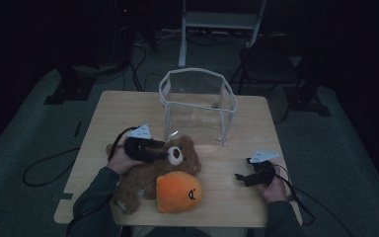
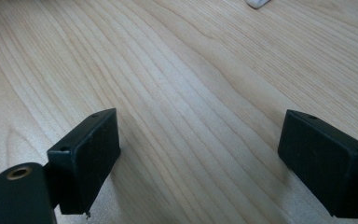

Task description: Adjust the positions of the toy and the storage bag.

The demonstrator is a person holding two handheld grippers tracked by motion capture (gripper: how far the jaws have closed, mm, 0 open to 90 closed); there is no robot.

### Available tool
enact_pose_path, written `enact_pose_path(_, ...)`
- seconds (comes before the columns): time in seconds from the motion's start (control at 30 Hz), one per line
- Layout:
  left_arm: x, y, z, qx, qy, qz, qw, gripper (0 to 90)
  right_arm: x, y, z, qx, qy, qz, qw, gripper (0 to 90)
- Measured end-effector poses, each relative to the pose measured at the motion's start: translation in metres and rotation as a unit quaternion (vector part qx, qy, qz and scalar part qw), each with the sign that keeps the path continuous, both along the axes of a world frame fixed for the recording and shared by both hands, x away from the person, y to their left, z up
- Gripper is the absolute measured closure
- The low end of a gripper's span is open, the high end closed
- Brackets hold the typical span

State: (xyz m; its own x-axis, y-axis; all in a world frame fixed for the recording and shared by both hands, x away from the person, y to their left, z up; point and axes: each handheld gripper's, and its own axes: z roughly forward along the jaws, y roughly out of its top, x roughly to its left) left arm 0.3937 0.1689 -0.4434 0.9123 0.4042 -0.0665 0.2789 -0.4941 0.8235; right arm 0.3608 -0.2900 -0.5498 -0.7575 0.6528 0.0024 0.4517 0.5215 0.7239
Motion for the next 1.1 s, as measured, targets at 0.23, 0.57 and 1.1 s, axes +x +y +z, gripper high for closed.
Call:
enact_pose_path(0.23,0.017,-0.002,0.028,-0.031,-0.056,0.081,0.9946,44.2,0.0,0.0,0.0,0.0,0.0,0.0,1.0,11.9)
enact_pose_path(0.57,0.053,-0.019,0.044,-0.03,-0.07,0.162,0.9839,46.7,0.0,0.0,0.0,0.0,0.0,0.0,1.0,11.9)
enact_pose_path(1.1,0.064,-0.031,0.034,0.004,-0.064,0.206,0.9765,81.5,0.0,0.0,0.0,0.0,0.0,0.0,1.0,11.9)
